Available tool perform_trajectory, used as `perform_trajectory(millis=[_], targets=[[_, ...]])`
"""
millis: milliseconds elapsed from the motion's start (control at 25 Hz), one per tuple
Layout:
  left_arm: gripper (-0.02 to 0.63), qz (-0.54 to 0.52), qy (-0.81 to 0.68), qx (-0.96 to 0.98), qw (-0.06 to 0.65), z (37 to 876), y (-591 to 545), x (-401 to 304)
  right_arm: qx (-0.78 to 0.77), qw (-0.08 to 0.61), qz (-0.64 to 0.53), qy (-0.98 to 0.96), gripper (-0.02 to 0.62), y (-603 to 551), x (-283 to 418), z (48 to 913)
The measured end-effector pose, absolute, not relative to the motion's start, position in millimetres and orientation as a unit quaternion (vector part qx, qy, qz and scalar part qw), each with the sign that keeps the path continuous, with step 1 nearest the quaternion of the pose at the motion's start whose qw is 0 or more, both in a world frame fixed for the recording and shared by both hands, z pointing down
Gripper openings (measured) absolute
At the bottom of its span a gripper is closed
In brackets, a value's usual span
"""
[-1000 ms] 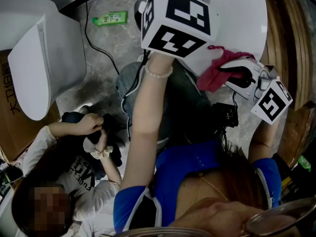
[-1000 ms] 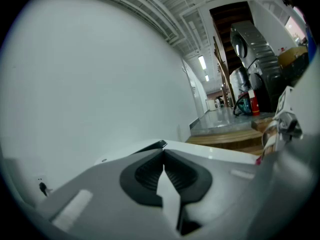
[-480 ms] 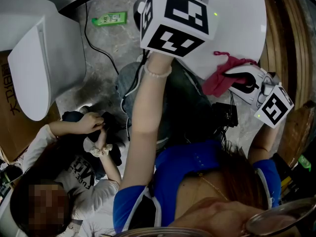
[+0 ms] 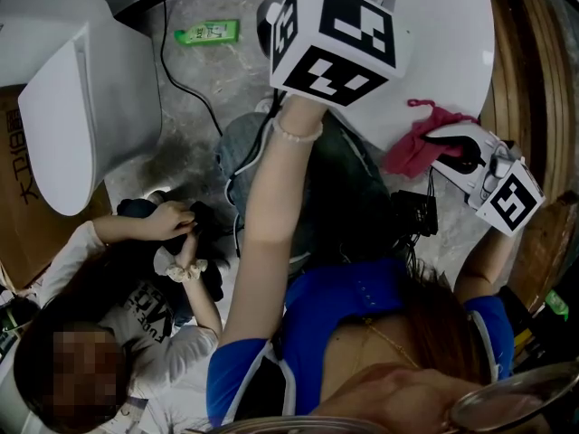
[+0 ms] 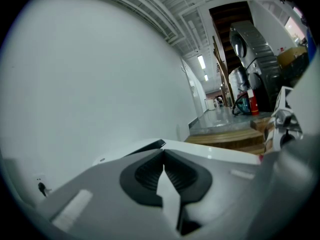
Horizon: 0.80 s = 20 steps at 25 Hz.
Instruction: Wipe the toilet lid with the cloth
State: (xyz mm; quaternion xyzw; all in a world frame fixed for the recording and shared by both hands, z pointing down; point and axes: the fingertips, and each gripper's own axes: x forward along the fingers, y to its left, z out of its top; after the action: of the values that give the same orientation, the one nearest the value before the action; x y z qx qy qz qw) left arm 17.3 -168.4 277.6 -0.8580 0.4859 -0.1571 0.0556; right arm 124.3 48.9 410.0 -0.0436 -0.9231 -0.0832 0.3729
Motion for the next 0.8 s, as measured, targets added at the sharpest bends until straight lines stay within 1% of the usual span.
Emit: perform_trajectory(millis=[400, 800], targets=[[0.003, -0.157, 0.481, -0.861, 0.056, 279, -167, 21, 0.009, 0.359, -0.083, -0.93, 0.071, 13, 142, 406], [0.003, -0.153, 0.476, -0.864, 0.057, 276, -166, 18, 0.051, 0.358, -0.075, -0.929, 0.071, -18, 136, 403]])
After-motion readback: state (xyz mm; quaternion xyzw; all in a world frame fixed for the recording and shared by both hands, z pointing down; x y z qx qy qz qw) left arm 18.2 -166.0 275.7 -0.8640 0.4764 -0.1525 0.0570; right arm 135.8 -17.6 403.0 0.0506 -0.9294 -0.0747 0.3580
